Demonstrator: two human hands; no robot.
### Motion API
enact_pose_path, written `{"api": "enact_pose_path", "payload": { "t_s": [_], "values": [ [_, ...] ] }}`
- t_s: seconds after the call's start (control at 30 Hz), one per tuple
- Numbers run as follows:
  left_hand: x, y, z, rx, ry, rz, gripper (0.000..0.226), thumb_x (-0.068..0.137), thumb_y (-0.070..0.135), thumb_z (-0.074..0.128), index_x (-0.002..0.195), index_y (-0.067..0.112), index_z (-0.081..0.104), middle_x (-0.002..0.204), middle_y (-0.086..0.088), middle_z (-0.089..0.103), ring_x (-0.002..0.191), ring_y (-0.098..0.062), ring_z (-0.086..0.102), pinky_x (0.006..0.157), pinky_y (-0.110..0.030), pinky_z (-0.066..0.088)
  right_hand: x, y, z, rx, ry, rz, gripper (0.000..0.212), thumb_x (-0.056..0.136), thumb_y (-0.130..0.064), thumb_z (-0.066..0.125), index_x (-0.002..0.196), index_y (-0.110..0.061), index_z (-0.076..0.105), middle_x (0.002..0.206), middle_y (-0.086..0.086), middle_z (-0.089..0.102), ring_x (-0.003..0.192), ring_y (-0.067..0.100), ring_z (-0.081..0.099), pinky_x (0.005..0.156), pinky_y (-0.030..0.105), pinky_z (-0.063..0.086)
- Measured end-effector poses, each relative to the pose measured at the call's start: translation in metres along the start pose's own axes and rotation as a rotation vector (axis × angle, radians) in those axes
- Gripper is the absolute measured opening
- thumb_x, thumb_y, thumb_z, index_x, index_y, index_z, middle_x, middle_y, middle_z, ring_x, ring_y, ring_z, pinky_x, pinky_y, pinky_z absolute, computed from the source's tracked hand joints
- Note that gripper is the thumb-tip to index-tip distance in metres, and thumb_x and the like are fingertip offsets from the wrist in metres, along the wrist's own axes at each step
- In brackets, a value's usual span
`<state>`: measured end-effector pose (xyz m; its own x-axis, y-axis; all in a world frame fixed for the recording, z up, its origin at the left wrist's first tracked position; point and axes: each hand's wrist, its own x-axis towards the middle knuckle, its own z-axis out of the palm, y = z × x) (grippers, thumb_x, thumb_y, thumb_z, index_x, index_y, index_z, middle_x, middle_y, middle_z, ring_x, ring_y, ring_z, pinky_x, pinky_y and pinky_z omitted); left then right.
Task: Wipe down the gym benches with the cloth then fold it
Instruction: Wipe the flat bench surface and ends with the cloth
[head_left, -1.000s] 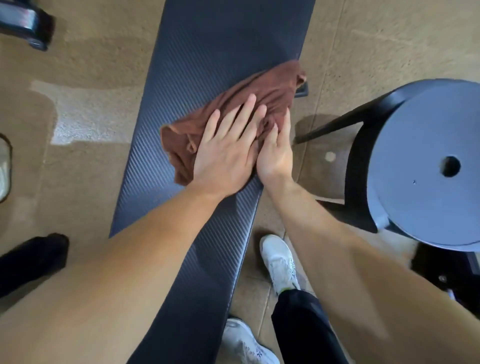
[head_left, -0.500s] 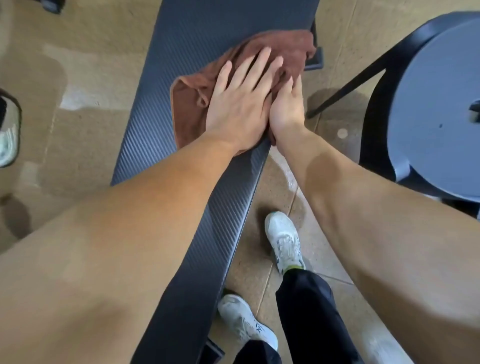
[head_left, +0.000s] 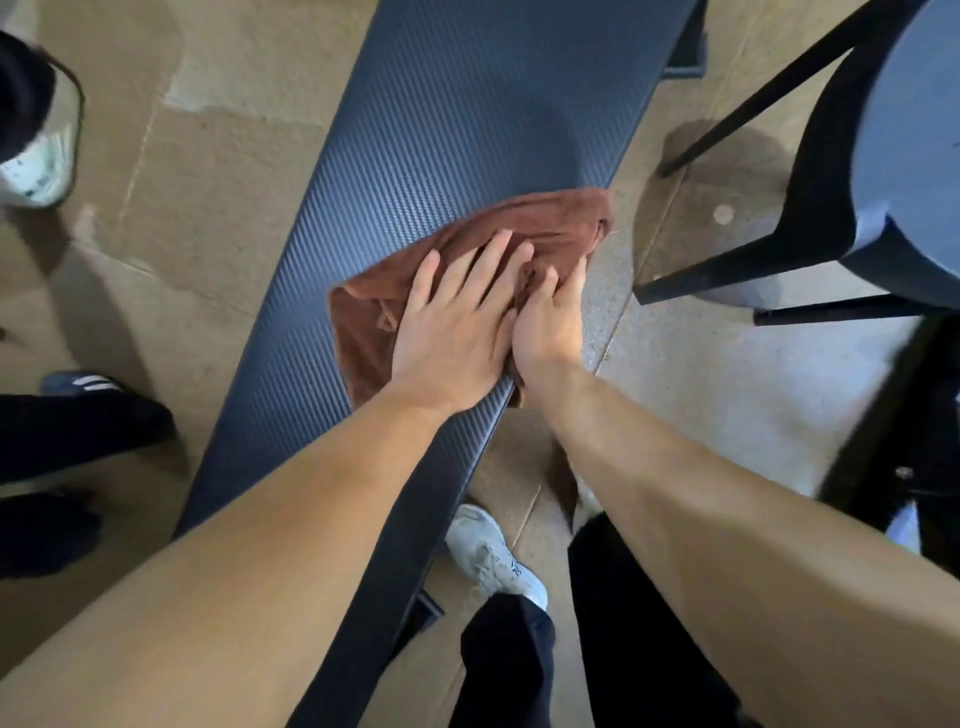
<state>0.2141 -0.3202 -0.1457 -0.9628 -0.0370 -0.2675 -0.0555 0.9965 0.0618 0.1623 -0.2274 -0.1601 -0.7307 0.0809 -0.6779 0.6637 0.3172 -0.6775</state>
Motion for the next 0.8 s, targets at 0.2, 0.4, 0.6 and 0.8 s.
{"api": "enact_pose_path", "payload": {
  "t_s": [0.2,0.4,0.6,0.8],
  "values": [
    [0.074,0.005,-0.008,-0.038,0.149,0.018,0.056,0.103,0.039,0.021,0.158,0.028,0.019,0.164,0.002,0.022,0.148,-0.019,0.026,0.122,-0.046,0.014,0.067,-0.029,-0.010,0.065,0.064,-0.137,0.053,0.108,-0.035,0.026,0.159,-0.019,0.022,0.157,0.006,0.040,0.142,0.024,0.041,0.119,0.030,0.026],
    [0.005,-0.001,0.001,-0.080,0.141,0.012,0.056,0.104,0.037,0.026,0.158,0.025,0.018,0.165,0.003,0.021,0.145,-0.018,0.031,0.121,-0.045,0.016,-0.004,0.013,0.007,0.123,0.070,-0.116,0.049,0.109,-0.037,0.025,0.158,-0.030,0.025,0.152,-0.001,0.046,0.127,0.010,0.048,0.110,0.026,0.033],
    [-0.128,-0.014,0.021,-0.004,-0.050,-0.038,0.057,0.106,0.038,0.023,0.159,0.022,0.011,0.163,-0.002,0.023,0.143,-0.022,0.033,0.121,-0.047,0.014,-0.104,0.088,0.031,0.053,0.030,0.042,0.051,0.108,-0.034,0.027,0.158,-0.039,0.016,0.155,-0.001,0.043,0.138,0.021,0.045,0.107,0.024,0.028],
    [-0.082,-0.004,0.021,-0.016,0.034,-0.056,0.056,0.103,0.039,0.023,0.157,0.029,0.017,0.162,-0.001,0.026,0.146,-0.022,0.029,0.122,-0.048,0.015,-0.057,0.056,0.019,0.054,0.051,0.023,0.052,0.110,-0.028,0.026,0.159,-0.018,0.017,0.159,0.007,0.036,0.144,0.022,0.035,0.105,0.017,0.023]
  ]
}}
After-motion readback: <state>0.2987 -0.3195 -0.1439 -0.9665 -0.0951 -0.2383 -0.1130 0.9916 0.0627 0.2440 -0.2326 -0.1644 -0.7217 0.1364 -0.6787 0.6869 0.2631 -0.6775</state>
